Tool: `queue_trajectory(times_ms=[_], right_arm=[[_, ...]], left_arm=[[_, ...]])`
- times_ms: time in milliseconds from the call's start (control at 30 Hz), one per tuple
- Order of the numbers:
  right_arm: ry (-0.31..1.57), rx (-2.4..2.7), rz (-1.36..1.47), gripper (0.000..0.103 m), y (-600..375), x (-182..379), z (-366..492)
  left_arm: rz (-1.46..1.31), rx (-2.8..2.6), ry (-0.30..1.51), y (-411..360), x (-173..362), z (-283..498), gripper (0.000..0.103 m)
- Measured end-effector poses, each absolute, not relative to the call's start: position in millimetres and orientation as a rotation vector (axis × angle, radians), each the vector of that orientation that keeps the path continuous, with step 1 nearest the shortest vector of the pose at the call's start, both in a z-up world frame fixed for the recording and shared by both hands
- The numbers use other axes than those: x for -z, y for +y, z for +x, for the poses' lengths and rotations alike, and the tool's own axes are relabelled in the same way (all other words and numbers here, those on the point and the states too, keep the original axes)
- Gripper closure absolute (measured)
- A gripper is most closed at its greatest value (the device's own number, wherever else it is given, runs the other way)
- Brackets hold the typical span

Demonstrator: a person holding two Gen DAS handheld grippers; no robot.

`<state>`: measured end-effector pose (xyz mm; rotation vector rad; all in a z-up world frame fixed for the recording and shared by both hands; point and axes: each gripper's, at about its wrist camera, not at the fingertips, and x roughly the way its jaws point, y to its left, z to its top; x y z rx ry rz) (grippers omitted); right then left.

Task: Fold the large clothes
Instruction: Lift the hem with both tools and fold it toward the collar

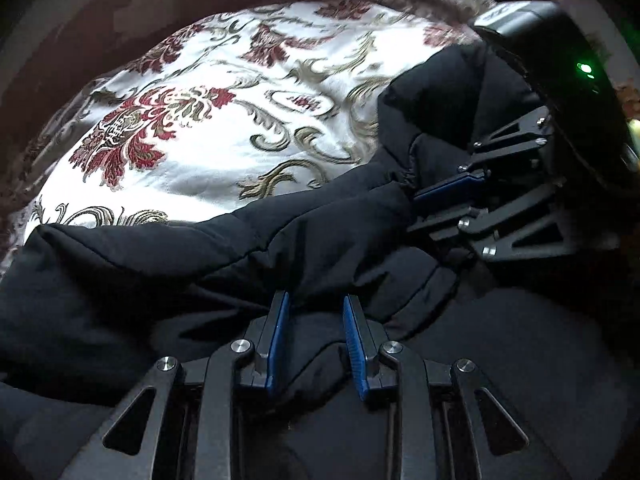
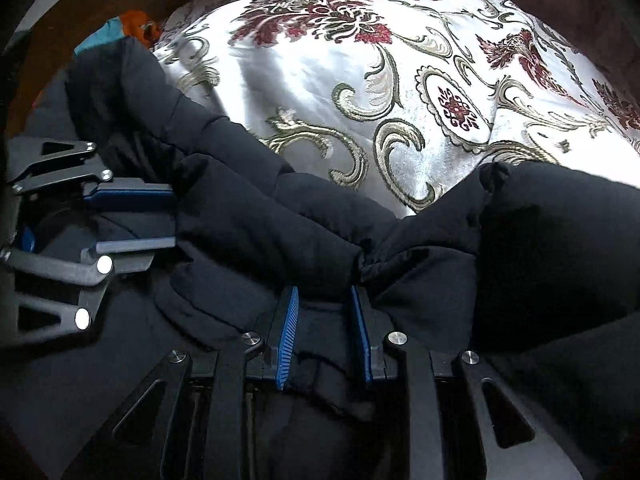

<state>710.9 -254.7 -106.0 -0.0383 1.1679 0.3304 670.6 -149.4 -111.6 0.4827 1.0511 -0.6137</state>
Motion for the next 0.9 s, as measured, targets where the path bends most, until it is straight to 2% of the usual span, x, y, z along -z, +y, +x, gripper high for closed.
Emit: queue_trajectory(times_ms=[167, 333, 500, 600, 733, 767, 833, 867, 900], right_arm=[[1.074, -0.314, 0.037, 0.083, -263.4, 110.0, 699.5], [1.008, -0.266, 0.068, 0.080, -263.9, 96.3, 669.7], [0.994, -0.212, 0.075, 0.071, -263.5, 89.1, 633.2], [1.020, -0.199, 0.054, 0.067, -264.2, 84.1, 625.6], [1.017, -0.156, 0.033, 0.061, -270.6, 67.1, 608.1], [0.994, -0.142, 0.029, 0.061, -271.8, 61.2, 602.2], [0.957, -0.116, 0.027, 0.057, -275.5, 52.4, 587.8], [0.938, -0.097, 0.026, 0.053, -277.8, 47.4, 579.7], [0.925, -0.084, 0.026, 0.052, -279.8, 43.8, 574.4]], left_arm=[[0.483, 0.567, 1.026, -152.3, 121.9, 680.5, 0.077], [0.503, 0.546, 0.946, -154.0, 118.3, 668.0, 0.077], [0.510, 0.519, 0.884, -148.1, 103.5, 640.0, 0.074], [0.501, 0.487, 0.898, -145.9, 99.0, 625.3, 0.068], [0.411, 0.457, 0.944, -132.2, 90.4, 615.4, 0.066], [0.377, 0.448, 0.950, -127.3, 85.9, 612.7, 0.063], [0.320, 0.414, 0.948, -118.1, 77.3, 602.7, 0.046], [0.297, 0.378, 0.942, -114.4, 73.2, 592.6, 0.032], [0.297, 0.344, 0.923, -112.4, 70.1, 583.7, 0.023]])
